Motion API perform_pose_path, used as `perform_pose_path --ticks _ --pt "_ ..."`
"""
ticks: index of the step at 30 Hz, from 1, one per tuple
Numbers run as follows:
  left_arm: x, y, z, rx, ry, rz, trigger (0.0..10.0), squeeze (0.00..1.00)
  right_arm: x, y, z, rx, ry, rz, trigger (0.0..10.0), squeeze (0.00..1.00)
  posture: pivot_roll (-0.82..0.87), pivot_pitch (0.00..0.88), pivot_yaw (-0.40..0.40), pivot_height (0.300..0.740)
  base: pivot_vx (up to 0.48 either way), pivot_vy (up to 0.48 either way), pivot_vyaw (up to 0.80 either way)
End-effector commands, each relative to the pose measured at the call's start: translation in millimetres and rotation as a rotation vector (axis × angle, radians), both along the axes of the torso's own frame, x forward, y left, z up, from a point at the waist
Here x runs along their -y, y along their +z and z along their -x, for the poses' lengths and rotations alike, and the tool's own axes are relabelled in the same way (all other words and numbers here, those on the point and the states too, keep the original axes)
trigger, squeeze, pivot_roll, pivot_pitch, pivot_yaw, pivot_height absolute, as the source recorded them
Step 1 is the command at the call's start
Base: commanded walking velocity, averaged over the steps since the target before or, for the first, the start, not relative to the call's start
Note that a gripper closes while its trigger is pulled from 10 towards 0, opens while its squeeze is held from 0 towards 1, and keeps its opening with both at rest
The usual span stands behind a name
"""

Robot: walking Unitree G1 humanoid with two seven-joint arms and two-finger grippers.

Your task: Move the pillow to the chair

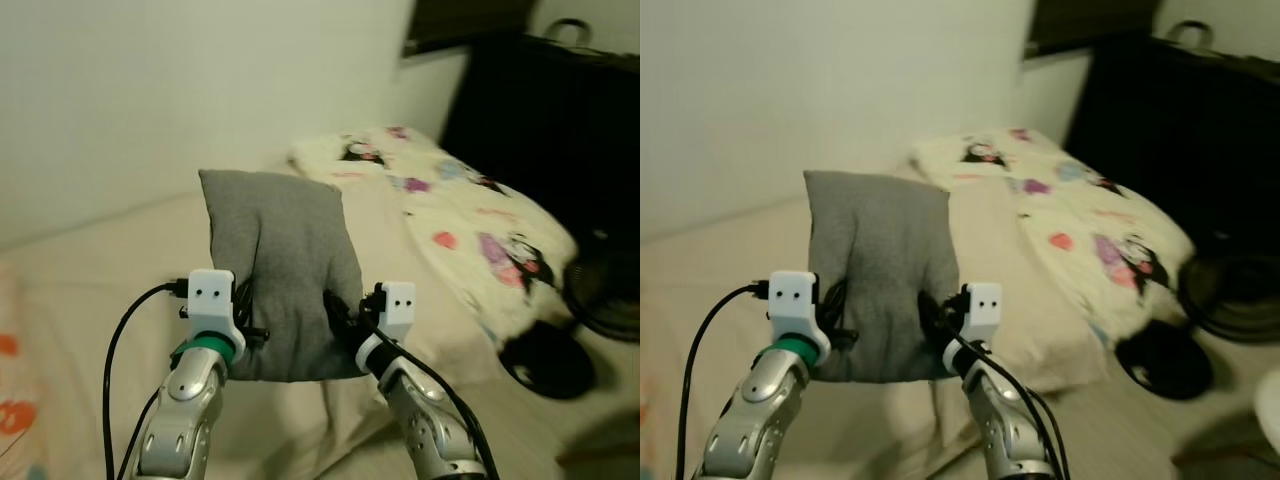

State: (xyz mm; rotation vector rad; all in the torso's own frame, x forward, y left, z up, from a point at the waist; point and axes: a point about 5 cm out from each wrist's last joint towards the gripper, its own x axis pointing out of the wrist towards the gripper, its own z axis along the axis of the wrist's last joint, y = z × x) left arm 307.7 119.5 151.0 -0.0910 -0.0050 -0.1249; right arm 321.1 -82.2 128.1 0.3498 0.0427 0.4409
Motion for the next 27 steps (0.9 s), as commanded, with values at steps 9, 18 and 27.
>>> perform_pose_path --ticks 9,18,27 --pt "16.3 22 -15.3 0.085 -0.071 -0.014 10.0 0.0 9.4 10 -8.9 0.052 -0.055 0.002 10.0 0.0 0.02 0.0 0.077 0.74 0.0 0.0 -0.8" --pt "20.1 28 -23.0 0.088 -0.105 -0.059 10.0 0.0 18.4 7 -7.7 0.051 -0.122 -0.005 10.0 0.0 0.02 0.0 0.148 0.74 0.0 0.0 -0.8" --pt "21.0 33 -25.3 0.083 -0.142 -0.093 10.0 0.0 23.2 3 -2.0 0.056 -0.189 -0.014 10.0 0.0 0.01 0.0 0.202 0.74 0.0 0.0 -0.8"
